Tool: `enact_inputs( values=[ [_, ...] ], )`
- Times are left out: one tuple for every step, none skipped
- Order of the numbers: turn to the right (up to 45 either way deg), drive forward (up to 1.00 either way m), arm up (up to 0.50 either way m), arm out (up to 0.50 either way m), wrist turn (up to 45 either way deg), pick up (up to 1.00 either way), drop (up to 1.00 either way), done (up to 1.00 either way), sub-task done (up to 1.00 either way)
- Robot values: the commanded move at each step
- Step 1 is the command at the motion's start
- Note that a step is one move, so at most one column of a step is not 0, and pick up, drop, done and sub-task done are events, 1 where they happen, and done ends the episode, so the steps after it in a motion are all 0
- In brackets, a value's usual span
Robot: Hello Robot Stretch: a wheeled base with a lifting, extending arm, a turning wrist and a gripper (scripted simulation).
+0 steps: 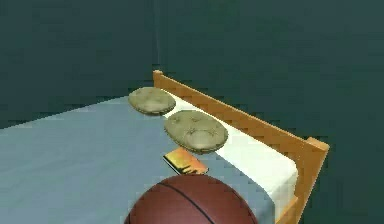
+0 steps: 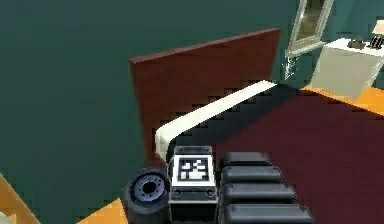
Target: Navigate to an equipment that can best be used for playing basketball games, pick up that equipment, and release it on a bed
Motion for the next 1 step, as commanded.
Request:
enact_inputs(
  values=[
    [-45.0,0.0,0.0,0.0,0.0,0.0,0.0,0.0,0.0]
  ],
)
